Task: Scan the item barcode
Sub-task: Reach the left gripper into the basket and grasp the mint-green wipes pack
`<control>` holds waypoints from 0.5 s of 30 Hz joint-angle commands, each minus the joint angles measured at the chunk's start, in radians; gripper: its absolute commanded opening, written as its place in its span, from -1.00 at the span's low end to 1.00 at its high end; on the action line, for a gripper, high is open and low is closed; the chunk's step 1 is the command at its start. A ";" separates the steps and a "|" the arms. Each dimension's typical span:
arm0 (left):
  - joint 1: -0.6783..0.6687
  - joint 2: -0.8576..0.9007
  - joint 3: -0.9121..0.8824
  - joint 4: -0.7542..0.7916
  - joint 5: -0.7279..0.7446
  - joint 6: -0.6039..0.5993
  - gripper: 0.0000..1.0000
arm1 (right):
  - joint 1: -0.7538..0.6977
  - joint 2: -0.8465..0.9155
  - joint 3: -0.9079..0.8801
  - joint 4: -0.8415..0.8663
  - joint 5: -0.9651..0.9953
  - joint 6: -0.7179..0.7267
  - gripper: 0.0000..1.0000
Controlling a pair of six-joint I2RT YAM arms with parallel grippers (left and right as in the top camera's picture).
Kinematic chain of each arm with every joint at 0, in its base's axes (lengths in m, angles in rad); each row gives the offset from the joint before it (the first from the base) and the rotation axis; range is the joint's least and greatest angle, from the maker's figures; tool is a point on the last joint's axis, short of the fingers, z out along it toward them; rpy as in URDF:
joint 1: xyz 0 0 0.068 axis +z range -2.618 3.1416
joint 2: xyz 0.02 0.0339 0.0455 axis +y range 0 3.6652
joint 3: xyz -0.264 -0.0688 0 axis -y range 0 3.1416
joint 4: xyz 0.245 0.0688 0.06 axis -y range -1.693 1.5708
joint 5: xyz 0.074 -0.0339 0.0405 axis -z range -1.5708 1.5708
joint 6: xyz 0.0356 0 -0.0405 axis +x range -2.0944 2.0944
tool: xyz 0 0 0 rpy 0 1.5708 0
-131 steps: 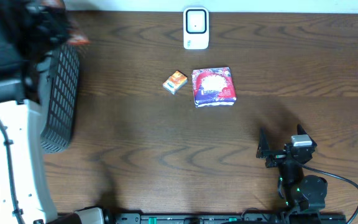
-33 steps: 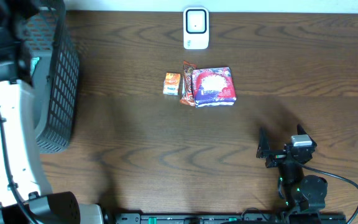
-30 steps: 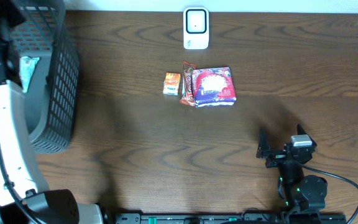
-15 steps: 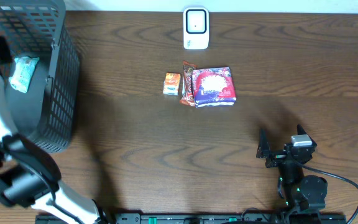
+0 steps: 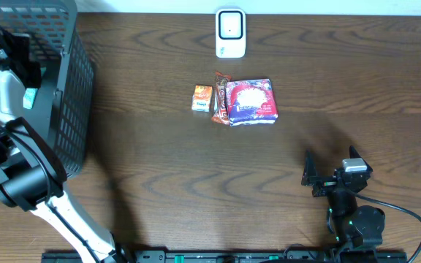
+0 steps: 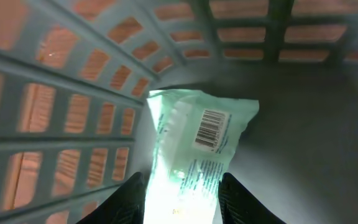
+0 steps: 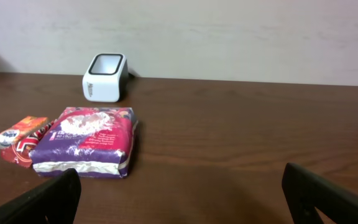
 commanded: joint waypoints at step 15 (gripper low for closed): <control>0.007 0.136 -0.006 0.021 0.024 0.076 -0.02 | -0.008 -0.004 -0.003 -0.002 0.009 -0.011 0.99</control>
